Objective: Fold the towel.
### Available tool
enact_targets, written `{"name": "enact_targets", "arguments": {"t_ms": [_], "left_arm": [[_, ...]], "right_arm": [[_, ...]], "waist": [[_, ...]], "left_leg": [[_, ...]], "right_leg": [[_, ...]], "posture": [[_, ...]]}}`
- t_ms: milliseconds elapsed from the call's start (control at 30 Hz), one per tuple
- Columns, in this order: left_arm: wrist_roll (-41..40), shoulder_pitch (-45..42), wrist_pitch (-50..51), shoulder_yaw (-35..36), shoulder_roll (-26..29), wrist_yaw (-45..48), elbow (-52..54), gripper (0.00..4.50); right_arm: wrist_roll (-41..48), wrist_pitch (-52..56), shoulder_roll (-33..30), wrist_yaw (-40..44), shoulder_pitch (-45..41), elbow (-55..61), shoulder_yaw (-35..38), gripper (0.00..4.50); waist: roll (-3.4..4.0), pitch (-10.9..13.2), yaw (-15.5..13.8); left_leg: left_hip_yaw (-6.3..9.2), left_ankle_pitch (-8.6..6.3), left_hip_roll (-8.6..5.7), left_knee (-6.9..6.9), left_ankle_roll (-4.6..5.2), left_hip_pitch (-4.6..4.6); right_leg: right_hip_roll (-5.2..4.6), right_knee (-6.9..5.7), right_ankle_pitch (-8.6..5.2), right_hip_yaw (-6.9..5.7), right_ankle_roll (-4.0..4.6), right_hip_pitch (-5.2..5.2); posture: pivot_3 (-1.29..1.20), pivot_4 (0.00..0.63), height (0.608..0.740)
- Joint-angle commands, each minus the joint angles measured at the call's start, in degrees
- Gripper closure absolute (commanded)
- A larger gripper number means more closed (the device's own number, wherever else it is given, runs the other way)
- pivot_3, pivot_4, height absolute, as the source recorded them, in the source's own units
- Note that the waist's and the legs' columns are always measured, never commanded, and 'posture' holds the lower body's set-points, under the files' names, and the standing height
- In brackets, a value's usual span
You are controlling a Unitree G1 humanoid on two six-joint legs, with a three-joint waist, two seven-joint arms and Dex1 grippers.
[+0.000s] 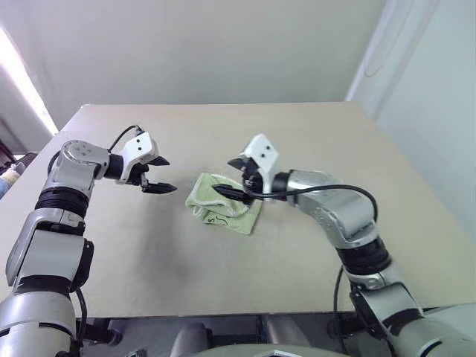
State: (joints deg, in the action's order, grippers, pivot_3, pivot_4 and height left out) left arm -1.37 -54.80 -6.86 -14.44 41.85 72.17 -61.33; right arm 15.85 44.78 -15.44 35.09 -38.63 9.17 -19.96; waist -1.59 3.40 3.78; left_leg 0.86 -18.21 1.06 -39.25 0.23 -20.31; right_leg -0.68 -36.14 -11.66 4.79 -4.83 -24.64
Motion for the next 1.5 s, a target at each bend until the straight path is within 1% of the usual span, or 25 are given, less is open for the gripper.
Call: {"name": "enact_targets", "arguments": {"t_ms": [33,233,467,500,533,667,700,967,1233,1367,1433,1467,1500], "left_arm": [[3.55,-0.9,-2.22,0.47,-0.57,-3.79,-2.01,0.04],[5.12,-0.8,-2.53,1.63,-2.63,-4.62,-3.36,0.04],[6.38,-0.17,-2.96,1.8,-3.6,-4.56,-2.95,0.04],[6.47,-0.11,-3.01,1.89,-3.66,-4.52,-2.91,0.0],[6.61,-0.02,-3.08,1.93,-3.72,-4.53,-2.84,0.0],[7.18,0.37,-3.41,1.95,-3.78,-4.54,-2.63,0.0],[7.2,0.39,-3.35,2.03,-3.81,-4.44,-2.58,0.0],[7.52,0.78,-3.36,2.1,-4.01,-4.87,-2.79,0.0],[8.25,1.79,-3.67,1.99,-4.16,-4.88,-1.99,0.0],[6.88,2.29,-3.3,3.08,-4.09,-2.68,-0.86,0.0],[6.12,2.84,-3.15,3.83,-3.91,-0.57,0.28,0.0],[5.02,3.26,-2.75,4.47,-3.85,1.39,1.48,0.0],[4.13,3.64,-2.33,4.99,-3.79,2.92,2.61,0.0]], "right_arm": [[-3.8,-3.72,1.01,0.92,-2.21,-4.19,-3.92,0.54],[-7.02,-6.34,5.57,2.19,-4.59,-11.8,-7.8,0.54],[-10.77,-10.0,7.97,1.29,-5.9,-16.61,-7.77,0.54],[-11.29,-10.46,8.08,1.15,-5.92,-17.11,-7.78,0.94],[-11.85,-11.03,8.01,1.35,-5.8,-17.26,-8.04,1.09],[-13.24,-12.0,8.33,1.85,-5.4,-17.41,-8.3,2.56],[-13.44,-12.05,8.29,2.44,-5.39,-17.35,-8.58,2.84],[-13.49,-10.2,9.0,5.59,-4.24,-15.88,-9.51,2.84],[-15.64,-10.65,9.78,4.91,-4.49,-19.14,-9.75,2.84],[-16.96,-11.6,10.4,3.16,-4.93,-20.85,-9.17,2.84],[-17.47,-12.09,10.73,2.36,-5.16,-21.57,-8.72,3.23],[-17.45,-11.92,10.77,2.32,-5.12,-21.46,-8.52,3.23],[-17.26,-11.66,10.77,2.54,-5.02,-21.17,-8.35,3.73]], "waist": [[-0.05,-0.03,0.02],[-0.04,-0.03,0.24],[-0.04,-0.03,0.31],[-0.04,-0.03,0.31],[-0.04,-0.03,0.31],[-0.04,-0.03,0.31],[-0.04,-0.03,0.31],[-0.04,-0.03,0.35],[-0.04,-0.03,0.32],[-0.04,-0.03,0.31],[-0.04,-0.02,0.34],[-0.04,-0.02,0.35],[-0.04,-0.02,0.37]], "left_leg": [[0.01,0.0,0.0,0.0,0.0,-0.02],[0.09,0.0,0.0,0.01,0.0,-0.06],[0.17,0.0,0.0,0.01,0.0,-0.04],[0.18,0.0,0.0,0.01,0.0,-0.04],[0.17,0.0,0.0,0.01,0.0,-0.04],[0.19,0.0,-0.01,0.01,0.0,-0.06],[0.19,0.0,-0.01,0.01,0.0,-0.06],[0.21,0.0,-0.01,0.01,0.0,-0.05],[0.22,0.0,0.0,0.01,0.0,-0.05],[0.23,0.0,-0.01,0.01,-0.01,-0.06],[0.23,0.0,-0.01,0.01,-0.01,-0.05],[0.23,0.0,-0.01,0.01,-0.01,-0.06],[0.23,0.0,-0.01,0.01,-0.01,-0.05]], "right_leg": [[0.0,0.02,0.0,-0.01,0.0,0.0],[0.01,-0.04,0.02,-0.09,0.03,-0.07],[0.03,-0.11,0.02,-0.13,0.03,-0.07],[0.03,-0.1,0.03,-0.13,0.04,-0.07],[0.03,-0.11,0.03,-0.13,0.04,-0.07],[0.03,-0.1,0.03,-0.14,0.04,-0.07],[0.03,-0.1,0.03,-0.14,0.04,-0.07],[0.03,-0.11,0.03,-0.15,0.04,-0.07],[0.03,-0.12,0.03,-0.17,0.05,-0.07],[0.03,-0.12,0.03,-0.17,0.05,-0.07],[0.03,-0.11,0.03,-0.17,0.05,-0.07],[0.03,-0.11,0.03,-0.17,0.05,-0.07],[0.03,-0.11,0.03,-0.17,0.05,-0.07]], "posture": [[0.0,0.0,0.712],[0.0,0.0,0.712],[0.0,0.0,0.712],[0.0,0.0,0.712],[0.0,0.0,0.712],[0.0,0.0,0.712],[0.0,0.0,0.712],[0.0,0.0,0.712],[0.0,0.0,0.712],[0.0,0.0,0.712],[0.0,0.0,0.712],[0.0,0.0,0.712],[0.0,0.0,0.712]]}}
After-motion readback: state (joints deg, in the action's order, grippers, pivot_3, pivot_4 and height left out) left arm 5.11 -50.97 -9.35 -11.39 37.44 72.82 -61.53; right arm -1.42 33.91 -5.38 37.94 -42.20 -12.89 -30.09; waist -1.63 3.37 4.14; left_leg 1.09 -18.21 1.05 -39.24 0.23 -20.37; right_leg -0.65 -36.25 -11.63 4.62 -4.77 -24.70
